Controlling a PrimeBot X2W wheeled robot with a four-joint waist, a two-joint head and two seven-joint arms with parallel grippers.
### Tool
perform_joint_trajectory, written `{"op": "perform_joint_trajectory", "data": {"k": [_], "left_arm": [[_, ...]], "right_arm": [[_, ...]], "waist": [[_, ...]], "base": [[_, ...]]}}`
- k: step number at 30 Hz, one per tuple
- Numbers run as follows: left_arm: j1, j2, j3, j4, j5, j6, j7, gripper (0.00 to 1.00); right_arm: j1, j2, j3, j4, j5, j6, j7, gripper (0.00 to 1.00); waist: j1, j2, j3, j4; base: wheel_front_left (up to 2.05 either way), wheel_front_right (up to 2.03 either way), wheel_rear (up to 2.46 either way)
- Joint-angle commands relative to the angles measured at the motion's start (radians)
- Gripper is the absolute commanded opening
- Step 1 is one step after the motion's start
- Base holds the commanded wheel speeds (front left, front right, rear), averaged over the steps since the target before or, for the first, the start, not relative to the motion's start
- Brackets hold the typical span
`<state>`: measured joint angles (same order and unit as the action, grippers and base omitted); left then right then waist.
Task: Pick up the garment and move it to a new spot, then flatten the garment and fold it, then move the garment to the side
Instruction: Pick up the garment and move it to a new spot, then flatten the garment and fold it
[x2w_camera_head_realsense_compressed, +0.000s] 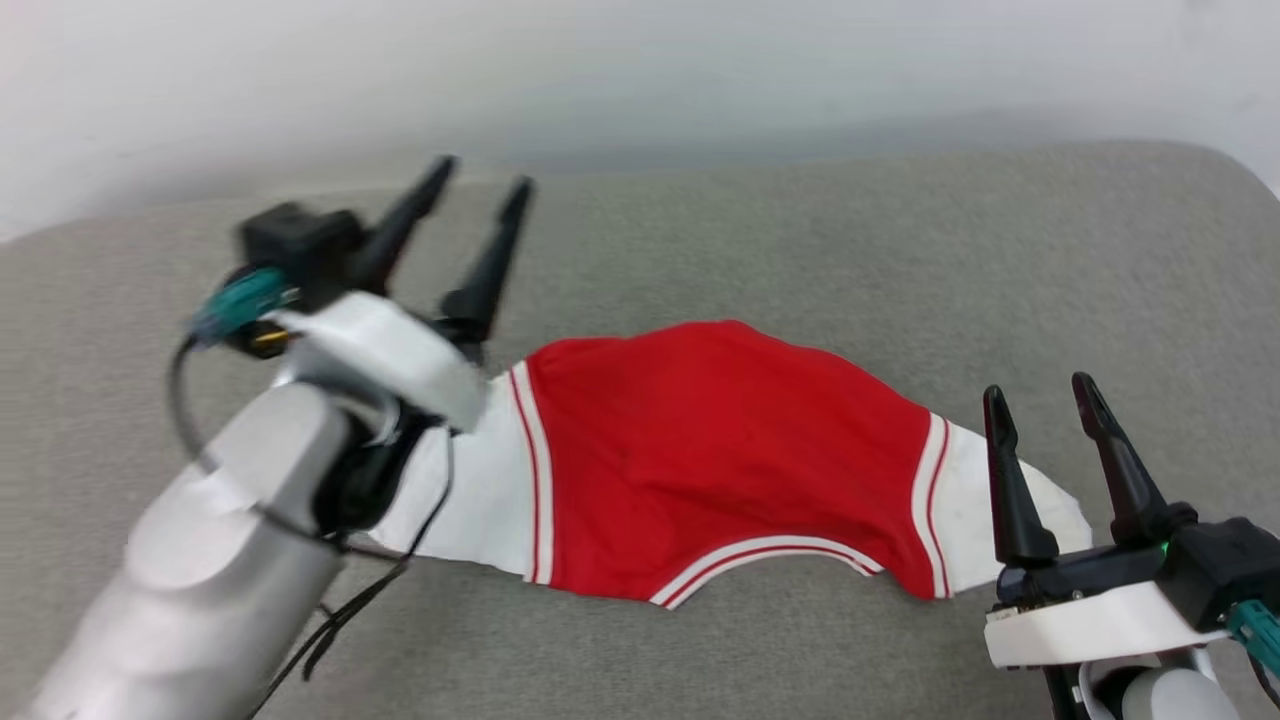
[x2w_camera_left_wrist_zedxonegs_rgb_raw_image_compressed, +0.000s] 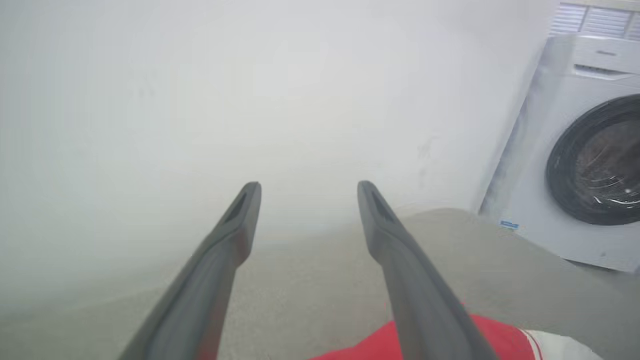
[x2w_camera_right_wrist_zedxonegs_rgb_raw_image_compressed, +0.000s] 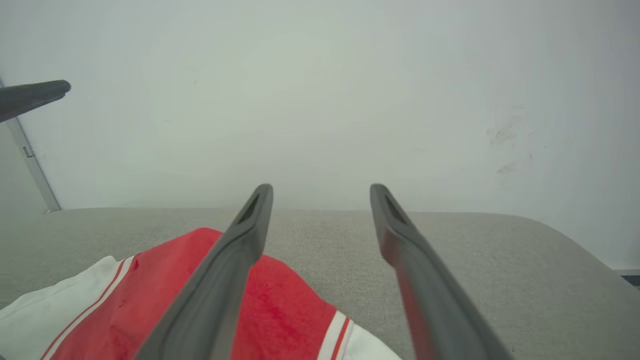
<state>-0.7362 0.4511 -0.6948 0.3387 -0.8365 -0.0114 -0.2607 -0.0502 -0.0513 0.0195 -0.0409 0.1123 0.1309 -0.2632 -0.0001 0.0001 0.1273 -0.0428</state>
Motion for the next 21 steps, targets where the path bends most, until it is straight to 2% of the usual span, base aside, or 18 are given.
{"op": "perform_joint_trajectory", "data": {"k": [1, 6, 10, 12, 17, 21], "left_arm": [[0.032, 0.003, 0.014, -0.015, 0.013, 0.006, -0.005, 1.0], [0.262, 0.056, 0.198, -0.19, 0.129, 0.06, -0.004, 1.0], [0.452, 0.053, 0.299, -0.288, 0.203, 0.093, -0.005, 1.0], [0.524, 0.033, 0.335, -0.319, 0.222, 0.099, -0.005, 1.0], [0.659, -0.008, 0.364, -0.334, 0.259, 0.102, -0.005, 1.0], [0.689, -0.009, 0.349, -0.314, 0.258, 0.103, 0.011, 1.0]], "right_arm": [[0.01, 0.002, -0.002, -0.001, -0.01, 0.0, -0.002, 1.0], [0.03, 0.002, -0.012, 0.005, -0.013, 0.0, -0.002, 1.0], [0.039, 0.002, -0.017, 0.002, -0.014, 0.0, -0.002, 1.0], [0.046, 0.002, -0.019, -0.001, -0.012, 0.0, -0.002, 1.0], [0.055, 0.002, -0.023, -0.003, -0.013, 0.0, -0.002, 1.0], [0.056, 0.002, -0.015, -0.006, -0.016, 0.0, -0.002, 1.0]], "waist": [[0.0001, -0.0001, -0.034, 0.036], [0.0001, -0.0001, -0.06, 0.061], [0.0001, -0.0001, -0.072, 0.07], [0.0001, -0.0001, -0.075, 0.072], [0.0001, -0.0001, -0.076, 0.07], [0.0001, -0.0001, -0.06, 0.061]], "base": [[0.0, 0.0, 0.0], [0.0, 0.0, 0.0], [0.0, 0.0, 0.0], [0.0, 0.0, 0.0], [0.0, 0.0, 0.0], [0.0, 0.0, 0.0]]}}
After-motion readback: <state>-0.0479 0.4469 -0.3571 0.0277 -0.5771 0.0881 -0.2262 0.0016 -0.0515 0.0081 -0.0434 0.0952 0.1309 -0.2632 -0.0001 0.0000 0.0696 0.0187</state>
